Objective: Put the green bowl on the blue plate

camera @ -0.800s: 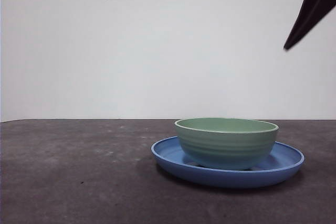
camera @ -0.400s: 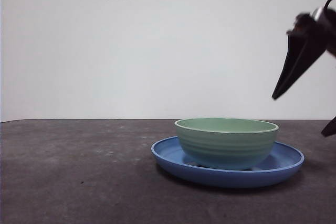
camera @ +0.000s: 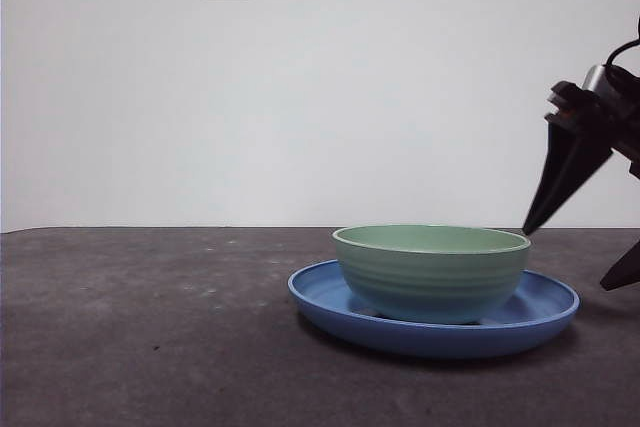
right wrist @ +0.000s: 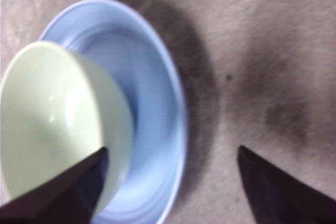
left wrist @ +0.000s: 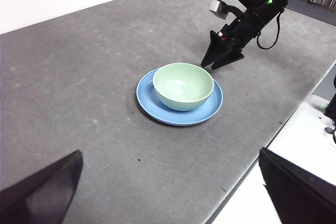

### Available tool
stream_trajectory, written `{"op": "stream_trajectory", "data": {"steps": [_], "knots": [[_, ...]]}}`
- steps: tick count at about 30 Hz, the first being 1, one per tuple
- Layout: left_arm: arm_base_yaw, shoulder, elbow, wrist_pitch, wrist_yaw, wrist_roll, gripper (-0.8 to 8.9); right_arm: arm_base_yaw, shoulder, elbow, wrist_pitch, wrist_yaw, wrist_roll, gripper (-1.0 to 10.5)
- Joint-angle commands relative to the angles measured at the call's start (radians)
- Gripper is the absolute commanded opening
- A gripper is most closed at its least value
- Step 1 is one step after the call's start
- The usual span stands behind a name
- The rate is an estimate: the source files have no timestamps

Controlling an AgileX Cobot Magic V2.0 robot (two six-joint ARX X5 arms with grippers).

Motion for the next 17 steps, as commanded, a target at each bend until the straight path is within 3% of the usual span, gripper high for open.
{"op": "stream_trajectory", "data": {"steps": [1,12,17], "knots": [[-0.008,0.001,0.01,0.017,-0.003,0.008,6.57,-0.002,0.025,0.016,0.008,-0.003,-0.003,3.1],[-0.008,0.001,0.01,0.019,-0.003,0.008,6.57,0.0,0.126,0.016,0.042,-0.006,-0.005,2.6],[-0.008,0.001,0.01,0.019,-0.003,0.008,6.57,0.0,0.173,0.016,0.095,-0.083,-0.019,2.5]]}}
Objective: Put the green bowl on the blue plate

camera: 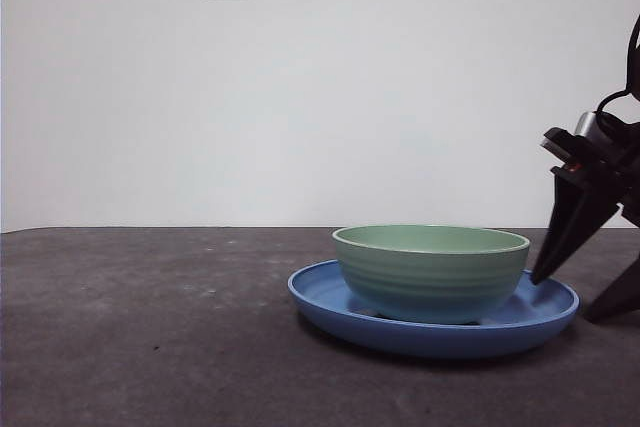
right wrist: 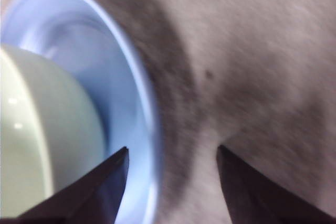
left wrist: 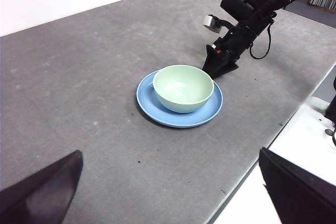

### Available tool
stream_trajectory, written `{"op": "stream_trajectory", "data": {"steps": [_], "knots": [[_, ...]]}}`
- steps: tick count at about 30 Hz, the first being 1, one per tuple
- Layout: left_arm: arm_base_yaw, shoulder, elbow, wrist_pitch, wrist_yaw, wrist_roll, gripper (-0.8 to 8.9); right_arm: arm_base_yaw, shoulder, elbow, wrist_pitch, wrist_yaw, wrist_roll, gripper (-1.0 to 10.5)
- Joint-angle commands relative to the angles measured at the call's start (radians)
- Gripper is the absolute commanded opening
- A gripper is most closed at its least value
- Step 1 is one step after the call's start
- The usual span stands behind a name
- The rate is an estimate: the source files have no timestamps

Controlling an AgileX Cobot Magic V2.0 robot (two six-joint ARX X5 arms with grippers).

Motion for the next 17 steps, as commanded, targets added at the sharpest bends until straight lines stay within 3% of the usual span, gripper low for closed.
{"op": "stream_trajectory", "data": {"steps": [1,8,11,17], "knots": [[-0.008,0.001,0.01,0.014,-0.002,0.008,6.57,0.003,0.039,0.013,0.034,-0.038,-0.01,2.3],[-0.008,0.001,0.01,0.016,-0.003,0.008,6.57,0.006,0.043,0.013,0.039,-0.03,-0.009,1.1],[-0.008,0.001,0.01,0.019,-0.003,0.008,6.57,0.006,0.043,0.013,0.039,-0.032,-0.008,0.1],[-0.008,0.001,0.01,0.019,-0.003,0.008,6.57,0.006,0.043,0.028,0.038,-0.061,0.007,0.1]]}}
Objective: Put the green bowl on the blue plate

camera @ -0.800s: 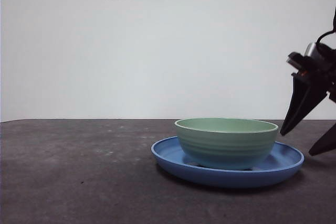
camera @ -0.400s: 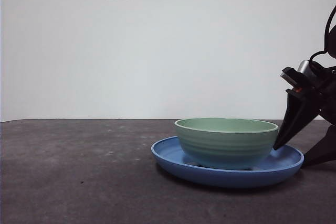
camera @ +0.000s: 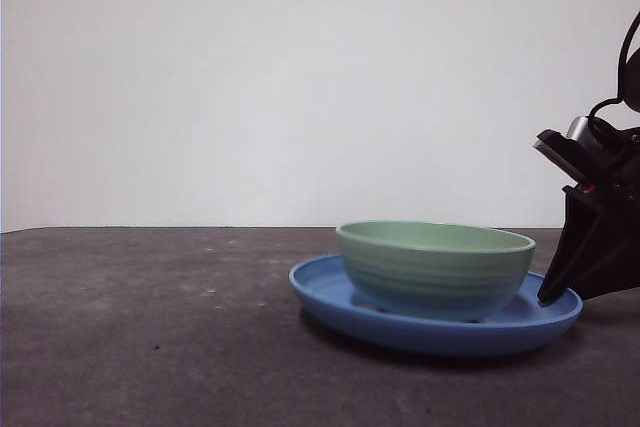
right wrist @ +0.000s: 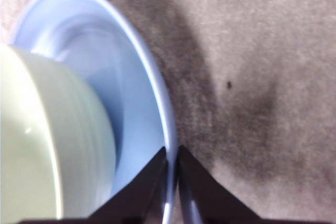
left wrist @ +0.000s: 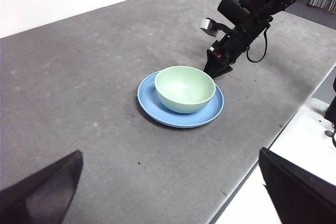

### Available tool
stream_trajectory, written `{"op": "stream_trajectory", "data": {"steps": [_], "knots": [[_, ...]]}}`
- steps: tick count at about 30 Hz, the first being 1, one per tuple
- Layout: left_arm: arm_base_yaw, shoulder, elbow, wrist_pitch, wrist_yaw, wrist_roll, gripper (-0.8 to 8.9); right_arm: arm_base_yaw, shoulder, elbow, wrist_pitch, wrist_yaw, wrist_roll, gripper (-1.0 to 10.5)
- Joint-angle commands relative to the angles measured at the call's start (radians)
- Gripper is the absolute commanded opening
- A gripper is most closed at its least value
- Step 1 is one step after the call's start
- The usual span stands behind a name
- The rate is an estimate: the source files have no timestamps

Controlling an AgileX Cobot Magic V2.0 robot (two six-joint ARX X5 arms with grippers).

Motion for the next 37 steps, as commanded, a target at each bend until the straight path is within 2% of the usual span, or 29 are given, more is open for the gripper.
{"op": "stream_trajectory", "data": {"steps": [1,5,9,19,22,37], "knots": [[-0.008,0.001,0.01,0.013,-0.003,0.008,6.57,0.004,0.017,0.042,0.007,-0.033,0.024,0.1],[-0.008,0.001,0.01,0.012,-0.003,0.008,6.57,0.017,0.017,0.115,-0.025,-0.048,0.071,0.1],[-0.008,0.001,0.01,0.012,-0.003,0.008,6.57,0.071,0.017,0.194,-0.063,-0.037,0.099,0.1],[-0.008,0.001,0.01,0.012,-0.003,0.008,6.57,0.299,0.024,0.252,-0.043,0.134,0.172,0.1],[-0.008,0.001,0.01,0.013,-0.003,0.008,6.57,0.335,0.041,0.252,-0.033,0.146,0.179,0.1],[-0.008,0.001,0.01,0.012,-0.003,0.008,6.57,0.364,0.179,0.252,0.002,0.179,0.189,0.1]]}}
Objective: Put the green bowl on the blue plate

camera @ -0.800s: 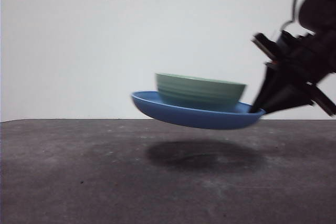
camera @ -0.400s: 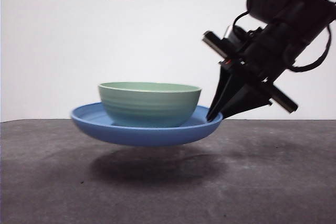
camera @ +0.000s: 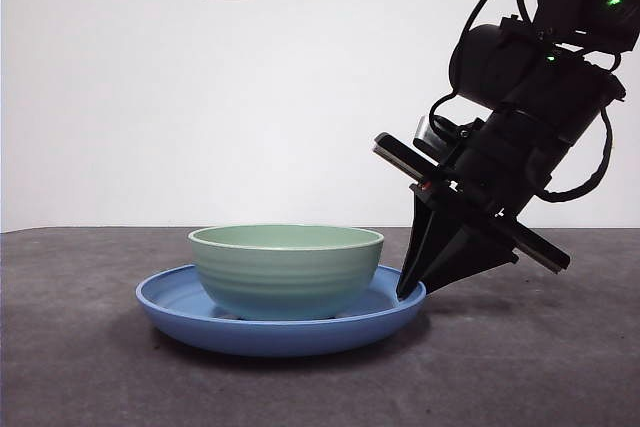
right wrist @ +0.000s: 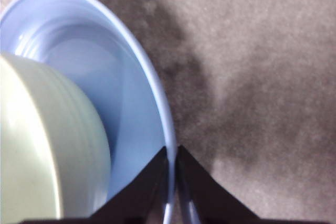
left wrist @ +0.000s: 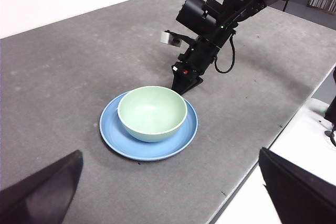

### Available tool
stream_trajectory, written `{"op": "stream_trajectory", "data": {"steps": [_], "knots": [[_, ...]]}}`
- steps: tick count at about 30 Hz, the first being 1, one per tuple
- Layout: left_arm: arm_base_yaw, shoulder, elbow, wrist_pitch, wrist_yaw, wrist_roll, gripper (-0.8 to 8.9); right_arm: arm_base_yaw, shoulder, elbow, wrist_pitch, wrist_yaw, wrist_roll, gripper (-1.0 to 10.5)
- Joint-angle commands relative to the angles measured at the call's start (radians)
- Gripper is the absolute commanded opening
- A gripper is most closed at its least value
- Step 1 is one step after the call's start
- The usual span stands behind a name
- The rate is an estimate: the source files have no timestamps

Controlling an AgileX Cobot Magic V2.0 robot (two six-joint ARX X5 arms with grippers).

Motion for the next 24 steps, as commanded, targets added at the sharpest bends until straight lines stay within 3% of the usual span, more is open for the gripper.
{"op": "stream_trajectory", "data": {"steps": [1,14,24], "knots": [[-0.008,0.001,0.01,0.011,-0.003,0.008,6.57,0.007,0.016,0.019,0.016,-0.004,0.009,0.1],[-0.008,0.001,0.01,0.011,-0.003,0.008,6.57,-0.003,0.008,0.037,-0.004,-0.003,0.002,1.1],[-0.008,0.001,0.01,0.011,-0.003,0.008,6.57,-0.055,-0.065,0.151,-0.245,0.092,-0.122,3.3]]}}
